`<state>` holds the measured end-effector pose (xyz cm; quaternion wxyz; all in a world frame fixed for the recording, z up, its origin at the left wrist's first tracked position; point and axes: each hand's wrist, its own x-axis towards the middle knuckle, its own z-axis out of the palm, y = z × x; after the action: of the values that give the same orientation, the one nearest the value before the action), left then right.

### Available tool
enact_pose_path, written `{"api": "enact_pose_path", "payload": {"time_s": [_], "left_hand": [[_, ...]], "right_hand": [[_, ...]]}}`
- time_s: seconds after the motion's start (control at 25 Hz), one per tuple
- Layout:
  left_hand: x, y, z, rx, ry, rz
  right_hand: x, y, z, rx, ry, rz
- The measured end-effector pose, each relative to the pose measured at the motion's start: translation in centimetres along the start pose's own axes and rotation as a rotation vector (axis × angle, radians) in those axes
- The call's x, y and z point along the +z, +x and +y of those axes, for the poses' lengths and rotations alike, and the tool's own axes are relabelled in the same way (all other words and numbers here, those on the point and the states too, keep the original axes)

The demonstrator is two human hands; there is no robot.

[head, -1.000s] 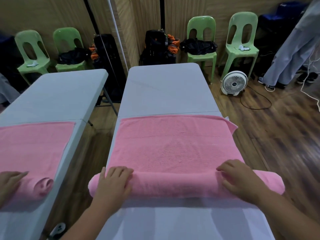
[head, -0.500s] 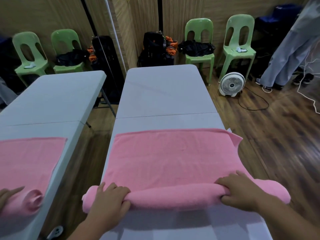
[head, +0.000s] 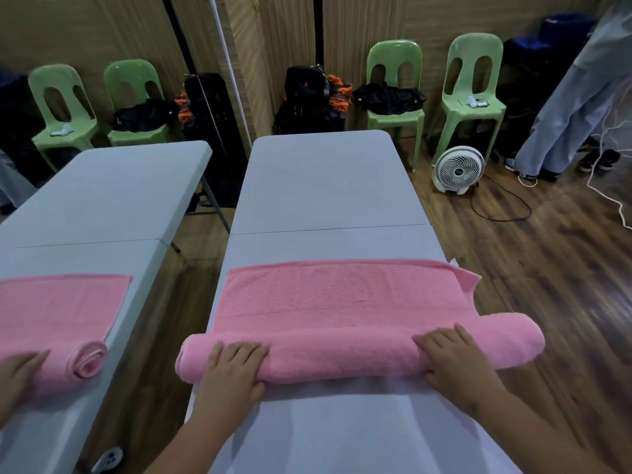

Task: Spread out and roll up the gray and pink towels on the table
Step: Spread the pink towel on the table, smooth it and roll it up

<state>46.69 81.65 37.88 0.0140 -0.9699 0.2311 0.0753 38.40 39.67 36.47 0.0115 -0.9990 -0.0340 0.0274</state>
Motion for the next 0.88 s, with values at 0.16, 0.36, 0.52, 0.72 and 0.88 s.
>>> {"api": "enact_pose_path", "payload": {"time_s": [0.16, 0.36, 0.52, 0.72, 0.88], "left_hand": [[-0.7, -0.8, -0.2, 0.039, -0.054, 0.048], [-3.0, 2.9, -0.7, 0.017, -0.040, -0.075], [-3.8, 4.2, -1.1, -0.022, -0.124, 0.207], [-0.7, 1.9, -0.4, 0.050, -0.044, -0.012], [-0.8, 1.0, 0.8, 0.072, -0.017, -0.031]], "right_hand": [[-2.4, 0.5, 0.2, -0.066, 0.045, -0.101], [-4.3, 3.8, 0.9, 0.036, 0.290, -0.240], [-3.8, 2.6, -0.1, -0.017, 0.197, 0.115], [-1.2, -0.2, -1.0, -0.023, 0.068, -0.039], [-2.9, 0.6, -0.8, -0.012, 0.079, -0.161]]}}
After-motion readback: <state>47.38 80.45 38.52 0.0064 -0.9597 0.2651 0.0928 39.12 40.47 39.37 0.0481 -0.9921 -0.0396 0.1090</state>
